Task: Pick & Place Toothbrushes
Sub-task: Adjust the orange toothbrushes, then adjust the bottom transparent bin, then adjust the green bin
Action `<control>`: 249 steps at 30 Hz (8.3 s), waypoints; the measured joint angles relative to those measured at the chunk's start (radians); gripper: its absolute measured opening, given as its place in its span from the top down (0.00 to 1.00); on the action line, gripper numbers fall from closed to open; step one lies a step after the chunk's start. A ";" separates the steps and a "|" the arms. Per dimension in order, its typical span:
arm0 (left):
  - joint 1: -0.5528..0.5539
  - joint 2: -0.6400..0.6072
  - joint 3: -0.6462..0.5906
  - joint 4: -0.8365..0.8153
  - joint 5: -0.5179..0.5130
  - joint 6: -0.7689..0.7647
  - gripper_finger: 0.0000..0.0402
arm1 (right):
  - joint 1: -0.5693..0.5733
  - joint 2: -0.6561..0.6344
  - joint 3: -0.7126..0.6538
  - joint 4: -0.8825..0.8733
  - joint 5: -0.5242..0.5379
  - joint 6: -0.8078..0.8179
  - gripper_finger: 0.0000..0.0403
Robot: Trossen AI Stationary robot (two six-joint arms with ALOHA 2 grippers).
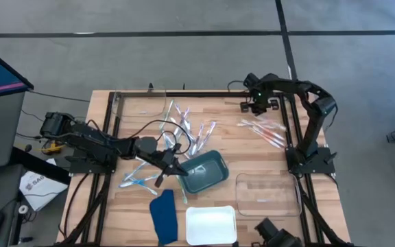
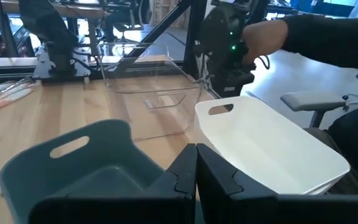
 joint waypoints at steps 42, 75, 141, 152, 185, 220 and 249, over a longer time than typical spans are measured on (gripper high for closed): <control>-0.074 0.000 -0.008 0.050 -0.026 0.000 1.00 | 0.728 -0.030 -0.105 0.067 -0.256 0.215 1.00; -0.067 0.000 -0.022 0.051 -0.078 -0.003 1.00 | 1.300 -0.567 0.069 -0.137 0.501 0.518 1.00; -0.271 0.000 -0.022 0.095 -0.263 -0.026 1.00 | 1.641 -0.141 0.056 -0.074 -0.160 1.059 1.00; -0.271 0.000 -0.022 0.098 -0.267 -0.026 1.00 | 1.672 -0.048 0.058 0.046 -0.354 1.041 1.00; -0.269 0.000 -0.022 0.092 -0.281 0.000 1.00 | 1.551 -0.181 0.034 -0.494 0.358 1.269 1.00; -0.179 0.002 -0.022 -0.017 -0.498 0.000 1.00 | 1.525 -0.268 -0.040 -0.260 0.665 1.038 1.00; 0.213 0.394 0.126 0.000 -0.127 -0.134 1.00 | 1.048 -0.311 -0.113 0.154 0.587 0.305 1.00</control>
